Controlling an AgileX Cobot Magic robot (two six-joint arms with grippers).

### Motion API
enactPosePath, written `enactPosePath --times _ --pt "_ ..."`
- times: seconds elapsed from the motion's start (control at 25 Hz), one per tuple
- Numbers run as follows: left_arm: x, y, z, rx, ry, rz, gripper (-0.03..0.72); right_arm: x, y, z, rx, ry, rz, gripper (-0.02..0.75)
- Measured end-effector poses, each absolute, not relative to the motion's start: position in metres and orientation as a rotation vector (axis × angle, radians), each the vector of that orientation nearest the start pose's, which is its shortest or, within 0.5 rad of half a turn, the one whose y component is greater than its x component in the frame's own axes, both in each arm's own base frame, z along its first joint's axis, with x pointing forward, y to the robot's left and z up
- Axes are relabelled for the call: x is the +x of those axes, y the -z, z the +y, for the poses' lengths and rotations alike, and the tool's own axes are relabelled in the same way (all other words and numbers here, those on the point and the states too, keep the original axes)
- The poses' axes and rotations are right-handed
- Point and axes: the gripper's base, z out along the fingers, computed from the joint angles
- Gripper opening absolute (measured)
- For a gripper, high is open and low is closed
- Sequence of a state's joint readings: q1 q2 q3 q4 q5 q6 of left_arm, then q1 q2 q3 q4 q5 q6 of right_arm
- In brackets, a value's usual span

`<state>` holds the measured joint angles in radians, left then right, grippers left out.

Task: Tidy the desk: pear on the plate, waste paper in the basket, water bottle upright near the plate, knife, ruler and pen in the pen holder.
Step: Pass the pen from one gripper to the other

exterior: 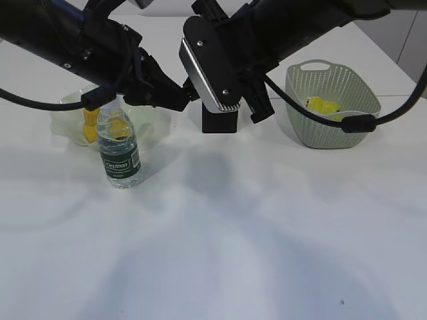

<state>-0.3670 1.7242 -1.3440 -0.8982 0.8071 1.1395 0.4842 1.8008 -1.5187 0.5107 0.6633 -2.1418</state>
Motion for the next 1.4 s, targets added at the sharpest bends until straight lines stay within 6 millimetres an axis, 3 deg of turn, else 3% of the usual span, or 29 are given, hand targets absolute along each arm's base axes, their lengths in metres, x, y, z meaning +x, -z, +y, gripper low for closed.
enactPosePath --times 0.56,1.4 --pt "0.3321 -0.2882 -0.1846 1.135 0.717 2.054 0.143 0.3526 -0.3006 0.2171 -2.136 0.252 0.921 0.075" --pt "0.33 -0.2871 -0.1847 1.151 0.728 2.071 0.439 0.3533 -0.3013 0.2174 -2.121 0.255 0.929 0.075"
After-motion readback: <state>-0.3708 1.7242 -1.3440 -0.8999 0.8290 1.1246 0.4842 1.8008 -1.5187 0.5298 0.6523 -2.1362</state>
